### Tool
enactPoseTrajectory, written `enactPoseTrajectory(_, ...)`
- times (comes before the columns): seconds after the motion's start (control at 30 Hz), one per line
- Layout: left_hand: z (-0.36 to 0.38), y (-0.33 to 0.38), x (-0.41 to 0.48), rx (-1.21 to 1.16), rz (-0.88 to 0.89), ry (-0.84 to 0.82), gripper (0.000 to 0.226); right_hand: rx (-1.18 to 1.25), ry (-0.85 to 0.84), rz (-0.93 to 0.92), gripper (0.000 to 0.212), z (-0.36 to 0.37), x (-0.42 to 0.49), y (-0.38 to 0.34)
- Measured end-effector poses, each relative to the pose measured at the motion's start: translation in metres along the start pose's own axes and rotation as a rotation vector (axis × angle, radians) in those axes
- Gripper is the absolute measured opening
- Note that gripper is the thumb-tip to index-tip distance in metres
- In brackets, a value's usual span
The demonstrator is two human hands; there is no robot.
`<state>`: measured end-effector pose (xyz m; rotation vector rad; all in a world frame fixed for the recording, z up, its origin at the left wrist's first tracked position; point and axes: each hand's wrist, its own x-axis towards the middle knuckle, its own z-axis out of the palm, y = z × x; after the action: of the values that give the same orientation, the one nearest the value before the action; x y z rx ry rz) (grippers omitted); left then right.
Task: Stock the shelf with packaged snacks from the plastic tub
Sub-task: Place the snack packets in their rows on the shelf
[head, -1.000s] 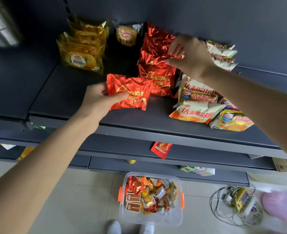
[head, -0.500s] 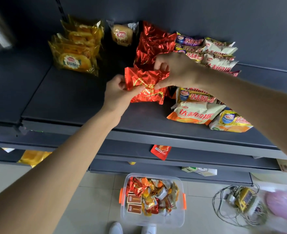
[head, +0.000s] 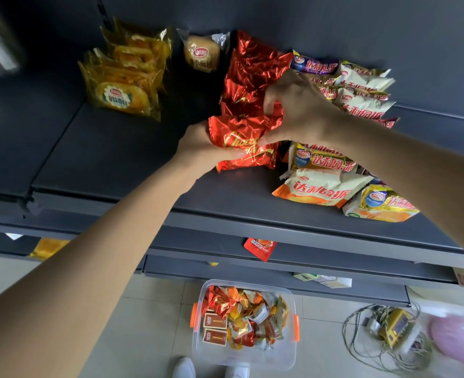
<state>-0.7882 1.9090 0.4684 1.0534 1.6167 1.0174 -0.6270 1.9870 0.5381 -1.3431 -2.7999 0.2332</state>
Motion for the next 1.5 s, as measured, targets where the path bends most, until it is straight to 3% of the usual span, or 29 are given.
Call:
enactPoseTrajectory(0.27,-0.003,-0.007,-0.001,0.102,0.109,0.026,0.064,0.001,-0.035,-0.001,0.087,-0.002,-0.004,0.002)
enactPoseTrajectory(0.47,-0.001,-0.008,-0.005,0.139,0.215,0.079,0.068,-0.095,0.012,-0.027,0.070,-0.006,-0.004,0.004)
enactPoseTrajectory(0.63,0.002,-0.010,-0.002,0.222,0.263,0.166,0.072,0.004,0.001,-0.014,0.065,-0.006,-0.010,0.002)
enactPoseTrajectory(0.87,0.004,-0.002,0.008,0.423,0.286,0.237,0.070,-0.030,0.038,0.010,0.073,-0.001,-0.013,0.003)
enactPoseTrajectory(1.17,0.008,-0.008,0.011,0.295,0.300,0.155,0.067,-0.022,0.083,0.047,0.074,0.002,-0.014,0.005)
enactPoseTrajectory(1.5,0.002,-0.019,0.011,0.396,0.251,0.177,0.071,-0.048,0.047,0.066,0.083,-0.004,-0.017,0.005)
